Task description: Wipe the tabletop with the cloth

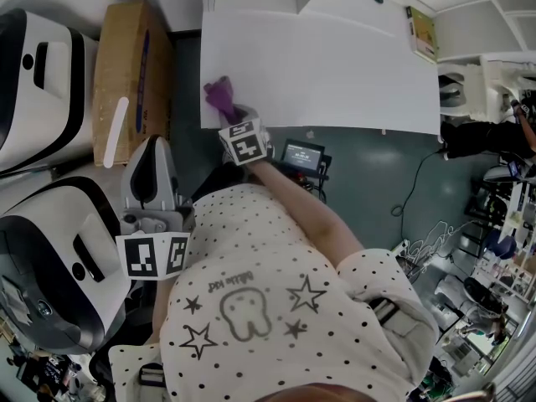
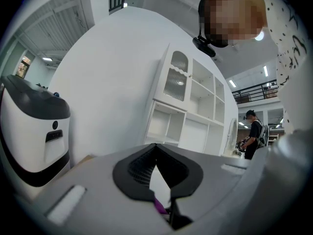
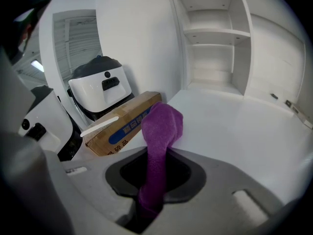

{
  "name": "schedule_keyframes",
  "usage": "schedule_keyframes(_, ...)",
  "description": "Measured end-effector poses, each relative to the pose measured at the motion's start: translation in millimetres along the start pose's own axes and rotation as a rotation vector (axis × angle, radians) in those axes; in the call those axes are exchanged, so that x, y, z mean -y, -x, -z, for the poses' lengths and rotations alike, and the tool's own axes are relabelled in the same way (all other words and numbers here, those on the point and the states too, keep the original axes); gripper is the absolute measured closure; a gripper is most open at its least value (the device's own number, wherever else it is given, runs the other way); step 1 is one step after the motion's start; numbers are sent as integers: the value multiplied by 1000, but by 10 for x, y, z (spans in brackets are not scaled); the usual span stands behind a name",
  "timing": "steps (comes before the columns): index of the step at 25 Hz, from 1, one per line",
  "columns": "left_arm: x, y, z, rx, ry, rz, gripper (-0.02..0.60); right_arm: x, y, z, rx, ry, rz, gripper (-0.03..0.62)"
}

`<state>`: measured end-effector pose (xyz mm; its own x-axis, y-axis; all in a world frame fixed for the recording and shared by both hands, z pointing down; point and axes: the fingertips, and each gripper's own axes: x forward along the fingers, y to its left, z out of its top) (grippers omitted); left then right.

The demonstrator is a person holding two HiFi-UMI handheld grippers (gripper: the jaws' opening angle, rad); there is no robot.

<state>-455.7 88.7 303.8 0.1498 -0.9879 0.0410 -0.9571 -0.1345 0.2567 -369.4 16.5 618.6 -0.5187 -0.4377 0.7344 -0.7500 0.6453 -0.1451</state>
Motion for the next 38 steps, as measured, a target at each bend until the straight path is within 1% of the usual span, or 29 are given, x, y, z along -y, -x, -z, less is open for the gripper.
schedule_keyframes(10, 3, 29, -18, 0, -5, 5, 586, -284, -55, -1, -8, 81, -64, 533)
schedule_keyframes(18, 20, 66, 6, -9, -8, 3, 586, -420, -107, -1, 3, 122, -104, 533)
schedule_keyframes(23, 33, 99, 6, -9, -10, -1, 586, -562, -123, 16, 1, 141, -149, 533)
schedule_keyframes(28, 60, 122, 29, -12, -12, -7, 586, -595, -134, 22, 18, 145, -168, 533)
schedule_keyframes(34, 94, 123, 36, -14, -19, 1, 586, -777, -163, 62, 19, 142, -269, 531)
schedule_keyframes(38, 156, 77, 46, -19, -23, 24, 586, -756, -149, 29, 31, 85, -315, 531)
